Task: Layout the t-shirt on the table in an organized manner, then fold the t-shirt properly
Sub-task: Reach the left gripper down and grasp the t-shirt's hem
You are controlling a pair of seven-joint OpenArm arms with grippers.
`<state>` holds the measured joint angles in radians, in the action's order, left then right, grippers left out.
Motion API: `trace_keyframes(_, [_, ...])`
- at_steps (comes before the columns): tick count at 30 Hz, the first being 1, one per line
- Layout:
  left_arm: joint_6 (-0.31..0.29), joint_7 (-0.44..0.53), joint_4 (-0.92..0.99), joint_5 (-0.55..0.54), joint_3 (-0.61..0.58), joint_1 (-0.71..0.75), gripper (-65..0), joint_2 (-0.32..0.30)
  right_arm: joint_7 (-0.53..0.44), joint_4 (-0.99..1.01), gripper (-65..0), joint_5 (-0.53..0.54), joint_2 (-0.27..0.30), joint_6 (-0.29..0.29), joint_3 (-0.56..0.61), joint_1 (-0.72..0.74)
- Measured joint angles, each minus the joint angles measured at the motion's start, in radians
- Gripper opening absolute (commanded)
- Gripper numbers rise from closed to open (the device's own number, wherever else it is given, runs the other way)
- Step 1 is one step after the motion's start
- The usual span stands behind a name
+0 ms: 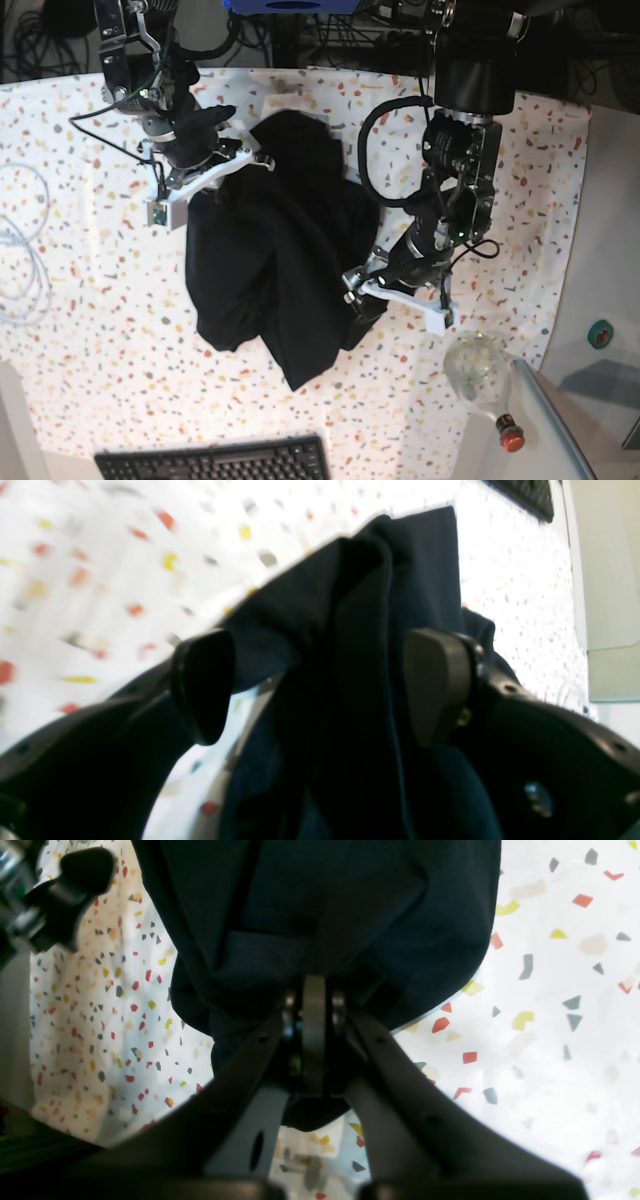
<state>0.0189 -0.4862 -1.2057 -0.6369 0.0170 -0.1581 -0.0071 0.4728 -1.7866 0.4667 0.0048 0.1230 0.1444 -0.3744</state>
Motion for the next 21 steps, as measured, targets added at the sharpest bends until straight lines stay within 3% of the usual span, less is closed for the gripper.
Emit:
trace_keyframes(5, [-0.005,-0.003,0.124,0.000,-0.001,-0.079,-17.1,0.030,0.000,0.000,-65.0,0.001,0.014,0.000,-0.001,0.000])
trace_keyframes(7, [-0.004,-0.001,0.132,-0.001,-0.001,-0.091,-29.5,0.039,0.000,0.000,-65.0,0.002,0.011,0.000,-0.001,-0.001])
trace_keyframes(10, [-0.002,-0.002,0.144,-0.003,-0.001,-0.110,-60.7,0.048,0.000,-0.001,-65.0,0.002,0.027,-0.001,0.000,-0.009])
trace_keyframes(11, [-0.004,-0.004,0.146,0.000,-0.001,-0.118,-65.0,0.049,0.000,-0.001,-65.0,0.001,0.038,-0.001,0.000,-0.012])
trace_keyframes(16, [-0.012,-0.007,0.192,0.000,-0.007,-0.146,-65.0,0.037,-0.001,-0.002,-65.0,0.003,0.051,-0.002,-0.002,-0.024])
trace_keyframes(21, [-0.008,-0.027,0.136,0.000,-0.013,-0.124,-65.0,-0.026,0.000,-0.003,-65.0,0.008,0.117,-0.011,-0.005,-0.005])
